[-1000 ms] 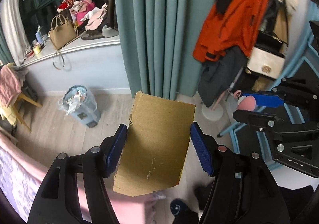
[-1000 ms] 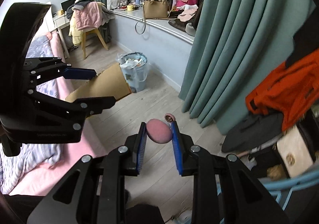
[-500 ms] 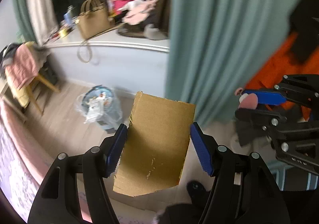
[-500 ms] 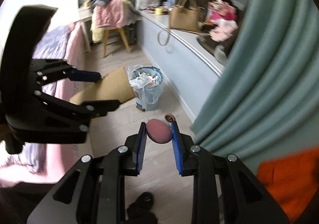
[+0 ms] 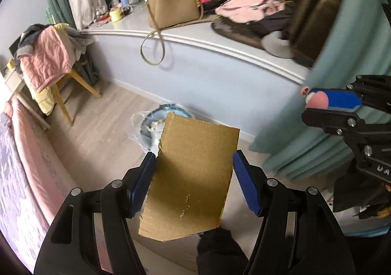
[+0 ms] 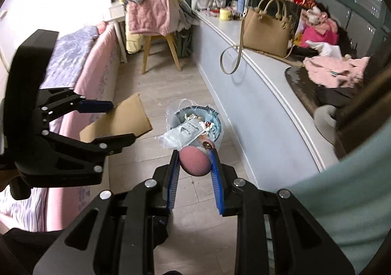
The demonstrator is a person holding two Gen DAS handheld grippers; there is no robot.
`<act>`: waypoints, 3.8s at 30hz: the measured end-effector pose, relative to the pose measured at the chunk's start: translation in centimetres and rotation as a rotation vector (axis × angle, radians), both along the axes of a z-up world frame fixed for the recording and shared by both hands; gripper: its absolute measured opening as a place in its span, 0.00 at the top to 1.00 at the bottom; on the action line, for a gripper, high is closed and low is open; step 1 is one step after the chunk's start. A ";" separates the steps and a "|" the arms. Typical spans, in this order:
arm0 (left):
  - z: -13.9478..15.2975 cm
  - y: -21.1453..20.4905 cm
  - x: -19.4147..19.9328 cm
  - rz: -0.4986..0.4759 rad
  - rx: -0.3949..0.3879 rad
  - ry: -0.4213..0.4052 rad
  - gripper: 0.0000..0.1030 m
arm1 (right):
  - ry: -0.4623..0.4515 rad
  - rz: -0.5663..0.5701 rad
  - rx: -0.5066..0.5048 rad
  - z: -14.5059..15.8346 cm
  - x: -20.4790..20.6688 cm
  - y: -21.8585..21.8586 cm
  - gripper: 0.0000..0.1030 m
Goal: Collect trash
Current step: 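Lower both tools over the bin and open them to drop the litter, then raise both open tools up from the bin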
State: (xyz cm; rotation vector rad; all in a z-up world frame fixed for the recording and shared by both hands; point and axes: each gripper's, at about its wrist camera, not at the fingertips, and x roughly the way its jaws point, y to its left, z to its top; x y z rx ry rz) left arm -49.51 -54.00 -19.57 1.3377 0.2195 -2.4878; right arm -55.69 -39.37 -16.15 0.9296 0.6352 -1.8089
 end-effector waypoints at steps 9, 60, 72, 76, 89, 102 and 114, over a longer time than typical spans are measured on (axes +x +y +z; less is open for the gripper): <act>-6.1 -10.8 -8.7 -0.003 0.029 -0.052 0.39 | -0.042 0.011 0.049 -5.9 -7.7 -11.1 0.76; -36.9 -22.8 -21.9 0.170 0.152 -0.109 0.06 | -0.097 0.265 0.240 -41.4 -19.9 -26.1 0.21; -32.1 -23.2 -21.6 0.293 0.120 -0.057 0.06 | -0.078 0.230 0.222 -38.3 -20.1 -25.4 0.21; -30.3 -23.2 -21.1 0.331 0.110 -0.045 0.06 | -0.063 0.226 0.212 -36.7 -19.9 -24.8 0.21; -24.4 -21.8 -18.2 0.379 0.117 0.060 0.06 | -0.038 0.204 0.200 -32.0 -17.2 -22.6 0.21; -20.4 -20.8 -15.4 0.410 0.101 0.140 0.06 | -0.034 0.191 0.202 -30.1 -14.3 -20.1 0.21; -18.6 -20.6 -14.5 0.460 0.059 0.129 0.06 | -0.028 0.192 0.196 -29.2 -13.2 -19.7 0.21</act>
